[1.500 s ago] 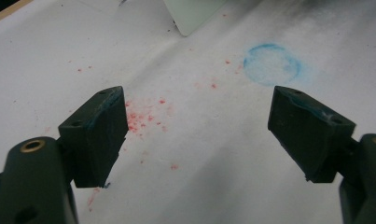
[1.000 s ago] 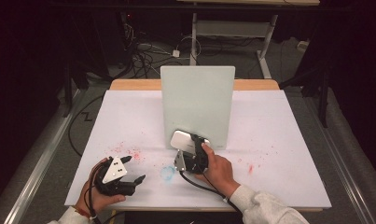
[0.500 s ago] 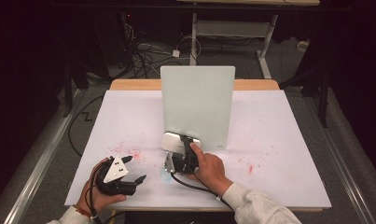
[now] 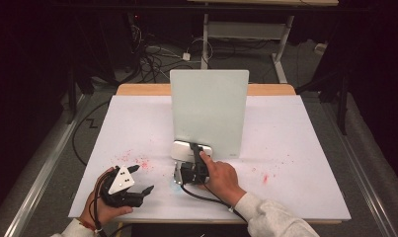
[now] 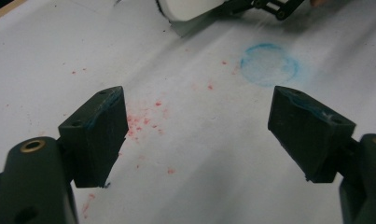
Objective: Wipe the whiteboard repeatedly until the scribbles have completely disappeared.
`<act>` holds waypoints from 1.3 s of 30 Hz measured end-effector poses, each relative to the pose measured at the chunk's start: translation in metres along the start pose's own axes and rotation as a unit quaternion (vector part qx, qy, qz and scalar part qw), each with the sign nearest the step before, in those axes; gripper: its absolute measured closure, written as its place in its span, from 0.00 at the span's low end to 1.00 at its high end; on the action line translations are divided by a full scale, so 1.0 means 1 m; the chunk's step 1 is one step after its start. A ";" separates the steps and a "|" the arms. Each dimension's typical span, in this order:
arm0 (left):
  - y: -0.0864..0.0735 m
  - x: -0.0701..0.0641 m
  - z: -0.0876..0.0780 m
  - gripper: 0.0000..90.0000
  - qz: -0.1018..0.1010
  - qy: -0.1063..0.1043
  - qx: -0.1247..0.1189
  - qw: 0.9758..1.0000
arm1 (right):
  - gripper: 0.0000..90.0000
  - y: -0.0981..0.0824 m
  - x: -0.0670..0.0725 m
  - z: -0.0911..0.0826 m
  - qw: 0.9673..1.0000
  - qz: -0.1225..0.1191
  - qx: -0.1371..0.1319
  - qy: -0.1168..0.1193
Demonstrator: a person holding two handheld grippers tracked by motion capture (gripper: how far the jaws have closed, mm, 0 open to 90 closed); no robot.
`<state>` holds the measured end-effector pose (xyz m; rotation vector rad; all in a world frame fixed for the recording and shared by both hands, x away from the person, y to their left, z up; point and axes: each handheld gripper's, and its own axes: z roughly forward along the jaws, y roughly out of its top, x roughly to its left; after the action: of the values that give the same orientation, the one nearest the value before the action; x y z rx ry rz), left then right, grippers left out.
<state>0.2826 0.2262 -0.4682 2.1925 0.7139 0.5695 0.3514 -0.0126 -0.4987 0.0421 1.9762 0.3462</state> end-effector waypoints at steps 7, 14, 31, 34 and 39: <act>0.000 0.000 0.000 0.21 -0.001 0.001 0.000 1.000 | 0.34 -0.028 -0.025 -0.009 0.999 0.039 0.018 -0.008; 0.002 0.000 0.002 0.21 0.001 -0.001 0.002 1.000 | 0.34 -0.029 -0.044 -0.011 0.997 0.073 0.013 -0.022; 0.000 0.000 0.001 0.21 0.000 -0.003 0.000 1.000 | 0.34 0.012 -0.006 0.003 1.000 0.007 -0.009 -0.001; 0.000 0.000 0.001 0.21 0.000 -0.003 0.001 1.000 | 0.34 0.013 0.002 0.003 1.000 -0.020 -0.002 0.003; 0.000 0.000 0.001 0.21 0.001 -0.003 0.001 1.000 | 0.34 0.010 0.005 0.002 0.999 -0.051 0.013 0.013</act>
<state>0.2828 0.2253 -0.4684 2.1961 0.7101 0.5639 0.3502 -0.0020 -0.5012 -0.0466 2.0010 0.2561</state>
